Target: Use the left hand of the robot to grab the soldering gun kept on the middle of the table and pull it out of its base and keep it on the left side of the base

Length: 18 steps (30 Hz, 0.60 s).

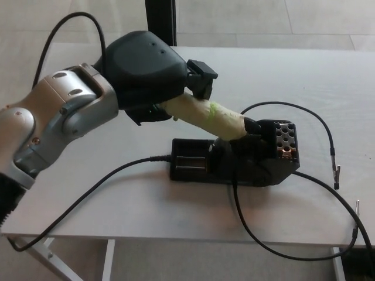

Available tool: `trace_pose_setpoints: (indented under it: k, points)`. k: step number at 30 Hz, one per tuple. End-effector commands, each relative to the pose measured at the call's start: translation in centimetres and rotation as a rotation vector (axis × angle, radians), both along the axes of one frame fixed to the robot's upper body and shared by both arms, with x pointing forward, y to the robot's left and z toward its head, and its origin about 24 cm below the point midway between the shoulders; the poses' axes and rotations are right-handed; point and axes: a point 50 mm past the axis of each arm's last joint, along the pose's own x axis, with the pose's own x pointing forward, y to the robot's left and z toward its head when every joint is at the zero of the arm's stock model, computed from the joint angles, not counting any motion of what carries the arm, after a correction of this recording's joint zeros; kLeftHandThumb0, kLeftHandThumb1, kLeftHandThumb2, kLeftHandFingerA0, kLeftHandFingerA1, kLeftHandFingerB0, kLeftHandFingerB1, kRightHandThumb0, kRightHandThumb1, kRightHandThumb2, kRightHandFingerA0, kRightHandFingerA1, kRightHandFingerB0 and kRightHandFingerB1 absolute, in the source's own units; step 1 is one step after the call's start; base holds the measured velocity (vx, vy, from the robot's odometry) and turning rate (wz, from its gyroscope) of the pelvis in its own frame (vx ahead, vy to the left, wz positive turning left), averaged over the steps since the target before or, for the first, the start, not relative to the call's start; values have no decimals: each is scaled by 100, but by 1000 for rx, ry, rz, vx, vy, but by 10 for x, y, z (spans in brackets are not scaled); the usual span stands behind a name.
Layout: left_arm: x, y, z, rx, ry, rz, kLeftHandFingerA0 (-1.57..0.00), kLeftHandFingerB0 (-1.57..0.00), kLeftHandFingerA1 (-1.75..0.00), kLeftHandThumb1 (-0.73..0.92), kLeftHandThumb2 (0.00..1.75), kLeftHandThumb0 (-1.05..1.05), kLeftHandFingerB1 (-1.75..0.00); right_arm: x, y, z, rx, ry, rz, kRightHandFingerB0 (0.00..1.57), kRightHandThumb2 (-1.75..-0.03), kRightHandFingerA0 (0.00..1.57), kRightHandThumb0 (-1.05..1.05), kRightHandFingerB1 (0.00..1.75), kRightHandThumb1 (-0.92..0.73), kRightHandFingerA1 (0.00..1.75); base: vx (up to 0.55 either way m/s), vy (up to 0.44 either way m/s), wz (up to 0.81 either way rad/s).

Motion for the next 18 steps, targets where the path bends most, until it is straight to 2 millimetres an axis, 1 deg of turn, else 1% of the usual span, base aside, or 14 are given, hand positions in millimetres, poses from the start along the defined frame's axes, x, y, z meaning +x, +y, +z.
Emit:
trace_pose_setpoints:
  k: [1, 2, 3, 4, 6, 7, 8, 9, 10, 11, 13, 15, 16, 18]
  points:
    - [2, 7, 12, 27, -9, -6, -96, -83, -173, 56, 67, -21, -117, 3, -4, 8, -38, -22, 13, 53, -128, 124, -105, 121, -49, 111, 0, 0, 0]
    - [2, 8, 13, 22, -16, -8, -95, -81, -174, 55, 71, -19, -131, 3, -4, 9, -38, -24, 15, 53, -129, 122, -105, 120, -49, 113, 0, 0, 0]
    - [2, 8, 13, 22, -17, -9, -95, -81, -174, 55, 71, -19, -131, 3, -4, 9, -38, -25, 15, 53, -129, 122, -105, 120, -49, 113, 0, 0, 0]
    - [3, 11, 17, 27, -13, 2, -94, -81, -162, 59, 74, -18, -113, 2, -4, 8, -35, -16, 8, 33, -108, 117, -96, 141, -49, 112, 0, 0, 0]
    - [3, 12, 20, 17, -23, -5, -94, -84, -161, 56, 79, -17, -110, 2, -4, 7, -28, -22, 2, 34, -109, 120, -100, 141, -50, 111, 0, 0, 0]
    - [3, 13, 21, 17, -26, -6, -93, -82, -159, 56, 81, -15, -116, 2, -4, 7, -28, -22, 0, 37, -107, 121, -101, 142, -50, 111, 0, 0, 0]
    - [3, 13, 22, 18, -31, -7, -93, -82, -159, 56, 81, -15, -116, 2, -4, 6, -27, -22, -2, 37, -107, 121, -101, 142, -50, 111, 0, 0, 0]
    - [3, 15, 25, 20, -35, -1, -95, -83, -175, 52, 76, -16, -127, 1, -4, 6, -31, -13, -5, 41, -109, 125, -100, 141, -49, 109, 0, 0, 0]
    - [3, 18, 28, 23, -31, 14, -98, -78, -175, 52, 82, -16, -147, 1, -4, 6, -29, -15, -7, 44, -110, 124, -103, 140, -47, 112, 0, 0, 0]
    - [3, 20, 30, 26, -29, 19, -99, -76, -175, 50, 85, -13, -154, 1, -4, 5, -29, -14, -6, 45, -109, 124, -102, 139, -47, 109, 0, 0, 0]
    - [3, 23, 33, 47, -28, 35, -97, -74, -175, 53, 84, -13, -157, 1, -4, 5, -28, -9, -5, 43, -107, 120, -98, 139, -46, 110, 0, 0, 0]
    - [3, 27, 34, 41, -29, 46, -97, -72, -175, 51, 87, -10, -162, 1, -4, 6, -25, -14, -1, 41, -110, 119, -102, 138, -46, 109, 0, 0, 0]
    - [4, 34, 34, 22, -7, 66, -97, -74, -175, 51, 101, -9, -166, 2, -3, 6, -30, -12, 5, 40, -111, 121, -97, 140, -47, 109, 0, 0, 0]
    - [2, 44, 34, 7, 14, 97, -97, -79, -175, 47, 110, -9, -161, 2, -4, 6, -27, -18, 2, 48, -115, 124, -99, 139, -43, 111, 0, 0, 0]
